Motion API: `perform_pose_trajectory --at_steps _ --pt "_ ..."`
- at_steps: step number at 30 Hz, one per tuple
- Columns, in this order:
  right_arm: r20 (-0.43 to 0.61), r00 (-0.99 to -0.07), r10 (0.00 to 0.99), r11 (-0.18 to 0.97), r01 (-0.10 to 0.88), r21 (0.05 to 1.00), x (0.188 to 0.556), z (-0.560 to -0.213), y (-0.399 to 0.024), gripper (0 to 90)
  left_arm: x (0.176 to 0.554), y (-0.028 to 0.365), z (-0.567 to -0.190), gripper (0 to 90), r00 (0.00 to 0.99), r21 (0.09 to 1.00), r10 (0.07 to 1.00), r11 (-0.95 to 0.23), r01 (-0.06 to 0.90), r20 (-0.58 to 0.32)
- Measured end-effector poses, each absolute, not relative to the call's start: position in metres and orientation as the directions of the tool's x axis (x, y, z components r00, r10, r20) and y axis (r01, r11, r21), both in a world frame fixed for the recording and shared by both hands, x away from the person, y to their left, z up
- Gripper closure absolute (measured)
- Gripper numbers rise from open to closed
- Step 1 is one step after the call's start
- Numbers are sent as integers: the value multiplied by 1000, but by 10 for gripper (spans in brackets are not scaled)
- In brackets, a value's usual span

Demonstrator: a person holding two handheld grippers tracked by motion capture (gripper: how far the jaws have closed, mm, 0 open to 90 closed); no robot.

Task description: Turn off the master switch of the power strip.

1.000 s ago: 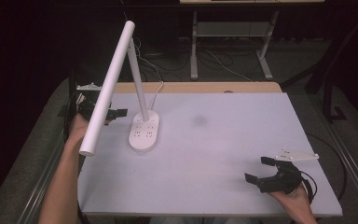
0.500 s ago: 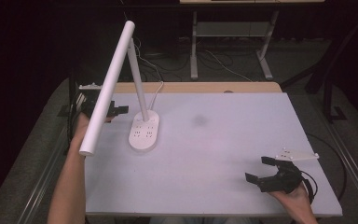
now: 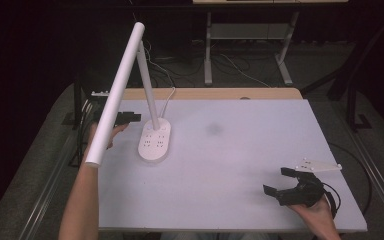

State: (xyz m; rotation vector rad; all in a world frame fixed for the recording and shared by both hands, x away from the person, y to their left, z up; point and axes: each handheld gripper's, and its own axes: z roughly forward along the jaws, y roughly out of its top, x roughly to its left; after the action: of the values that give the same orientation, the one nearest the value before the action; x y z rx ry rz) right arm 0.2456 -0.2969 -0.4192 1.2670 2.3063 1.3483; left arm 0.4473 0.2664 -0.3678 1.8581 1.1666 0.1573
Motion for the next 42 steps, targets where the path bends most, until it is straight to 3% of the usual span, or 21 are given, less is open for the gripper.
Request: perform_pose_trajectory --at_steps 6,42 --pt "243 -616 749 219 577 787 245 -419 -297 2 450 262 -372 899 550 733 775 -173 658 -311" --pt "240 -619 748 224 575 787 245 -419 -297 3 464 229 -406 900 522 682 806 -217 699 -279"
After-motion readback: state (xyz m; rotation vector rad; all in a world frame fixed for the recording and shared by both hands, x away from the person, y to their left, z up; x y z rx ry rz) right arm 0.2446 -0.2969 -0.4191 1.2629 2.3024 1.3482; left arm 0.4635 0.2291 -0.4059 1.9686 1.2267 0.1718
